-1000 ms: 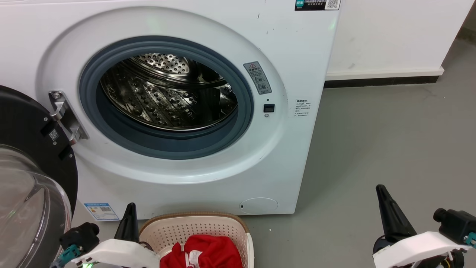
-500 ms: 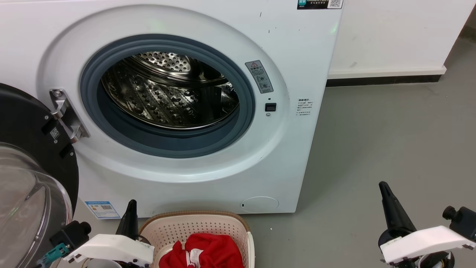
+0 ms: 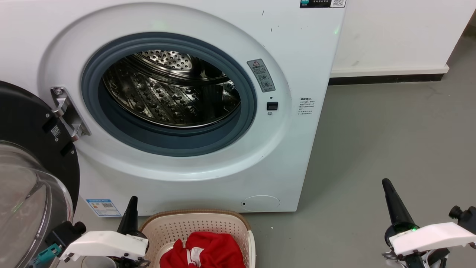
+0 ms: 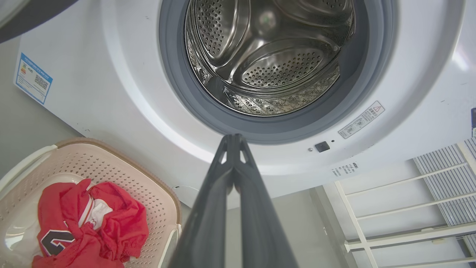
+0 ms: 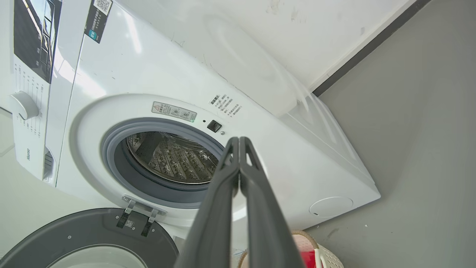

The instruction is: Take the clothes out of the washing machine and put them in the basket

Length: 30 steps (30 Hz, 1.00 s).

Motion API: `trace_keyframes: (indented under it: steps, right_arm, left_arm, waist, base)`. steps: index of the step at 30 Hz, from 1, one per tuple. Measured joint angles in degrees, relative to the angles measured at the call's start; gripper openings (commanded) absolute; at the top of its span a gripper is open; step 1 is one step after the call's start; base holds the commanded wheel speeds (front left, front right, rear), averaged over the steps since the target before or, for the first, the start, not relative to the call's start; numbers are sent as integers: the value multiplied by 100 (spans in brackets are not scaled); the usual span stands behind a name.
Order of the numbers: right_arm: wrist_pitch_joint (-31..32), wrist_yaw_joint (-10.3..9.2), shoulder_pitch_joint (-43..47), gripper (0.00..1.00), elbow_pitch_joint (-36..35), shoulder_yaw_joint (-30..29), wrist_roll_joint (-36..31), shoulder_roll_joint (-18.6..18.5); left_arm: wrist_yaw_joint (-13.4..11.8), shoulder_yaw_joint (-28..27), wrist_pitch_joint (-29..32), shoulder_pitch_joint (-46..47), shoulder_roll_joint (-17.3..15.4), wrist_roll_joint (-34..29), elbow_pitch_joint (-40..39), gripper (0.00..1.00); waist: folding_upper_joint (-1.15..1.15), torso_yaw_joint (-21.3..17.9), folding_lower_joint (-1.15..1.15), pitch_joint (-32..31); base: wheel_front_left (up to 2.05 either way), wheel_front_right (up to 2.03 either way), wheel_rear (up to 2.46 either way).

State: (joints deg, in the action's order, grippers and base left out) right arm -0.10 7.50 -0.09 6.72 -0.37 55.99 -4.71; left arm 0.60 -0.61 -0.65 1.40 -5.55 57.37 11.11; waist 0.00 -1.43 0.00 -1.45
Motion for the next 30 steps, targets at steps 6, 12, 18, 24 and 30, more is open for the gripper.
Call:
trace_keyframes:
  steps: [6,12,18,24,30]
  right_arm:
    - [40,0,-68,0,76,-32,431,-4]
    - [73,0,-107,0,154,-65,834,-8]
    - [124,0,-156,0,224,-96,1212,-10]
    - [168,0,-226,0,288,-127,1569,-10]
    - [216,0,-267,0,353,-164,1904,-9]
  left_arm:
    - [83,-59,76,44,30,383,31,0]
    - [144,-129,152,98,59,744,57,0]
    - [208,-183,211,138,82,1084,89,0]
    - [280,-237,289,177,105,1410,120,0]
    - [341,-296,355,214,124,1719,141,0]
  waist:
    - [0,12,0,14]
    - [0,24,0,28]
    - [0,36,0,41]
    - [0,48,0,55]
    - [0,60,0,69]
  base:
    - [0,0,0]
    - [0,0,0]
    - [0,0,0]
    - [0,0,0]
    - [0,0,0]
